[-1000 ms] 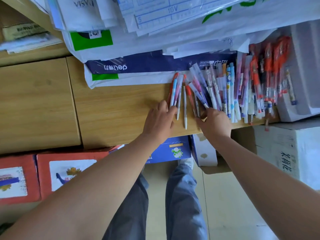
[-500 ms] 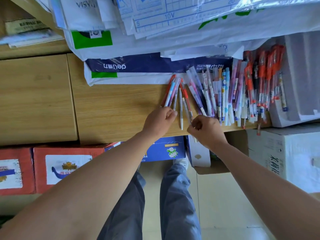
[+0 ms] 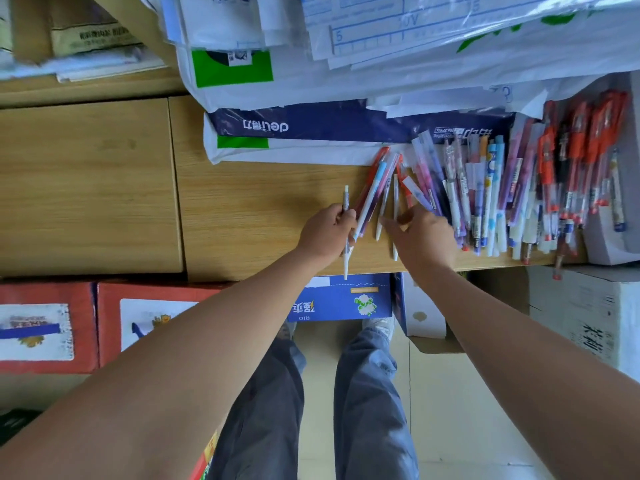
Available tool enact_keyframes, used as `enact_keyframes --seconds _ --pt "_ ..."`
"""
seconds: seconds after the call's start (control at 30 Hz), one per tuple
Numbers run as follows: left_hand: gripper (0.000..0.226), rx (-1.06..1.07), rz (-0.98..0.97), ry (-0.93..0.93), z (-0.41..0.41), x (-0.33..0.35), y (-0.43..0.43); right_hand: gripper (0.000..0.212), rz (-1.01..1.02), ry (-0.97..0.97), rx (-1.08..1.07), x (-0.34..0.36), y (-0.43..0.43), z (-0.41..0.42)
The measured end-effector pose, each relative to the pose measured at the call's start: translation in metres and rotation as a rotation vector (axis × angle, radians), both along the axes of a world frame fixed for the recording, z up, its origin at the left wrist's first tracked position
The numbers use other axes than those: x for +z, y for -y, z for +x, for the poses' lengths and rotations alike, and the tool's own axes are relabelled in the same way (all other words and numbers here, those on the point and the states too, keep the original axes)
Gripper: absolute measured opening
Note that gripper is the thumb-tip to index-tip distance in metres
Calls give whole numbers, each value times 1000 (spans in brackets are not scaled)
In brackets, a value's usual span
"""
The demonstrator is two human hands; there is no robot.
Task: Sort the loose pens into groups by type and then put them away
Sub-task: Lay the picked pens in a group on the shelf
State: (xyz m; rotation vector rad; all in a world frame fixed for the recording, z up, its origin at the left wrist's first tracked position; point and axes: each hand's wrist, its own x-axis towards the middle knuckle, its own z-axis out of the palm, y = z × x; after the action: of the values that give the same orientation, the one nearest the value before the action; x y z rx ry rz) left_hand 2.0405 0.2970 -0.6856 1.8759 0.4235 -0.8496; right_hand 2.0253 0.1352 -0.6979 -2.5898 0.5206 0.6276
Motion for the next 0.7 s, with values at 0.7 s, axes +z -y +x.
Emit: enact_keyframes --seconds 0.7 --pt "24 65 -99 -100 13 7 6 25 475 -209 119 19 14 -4"
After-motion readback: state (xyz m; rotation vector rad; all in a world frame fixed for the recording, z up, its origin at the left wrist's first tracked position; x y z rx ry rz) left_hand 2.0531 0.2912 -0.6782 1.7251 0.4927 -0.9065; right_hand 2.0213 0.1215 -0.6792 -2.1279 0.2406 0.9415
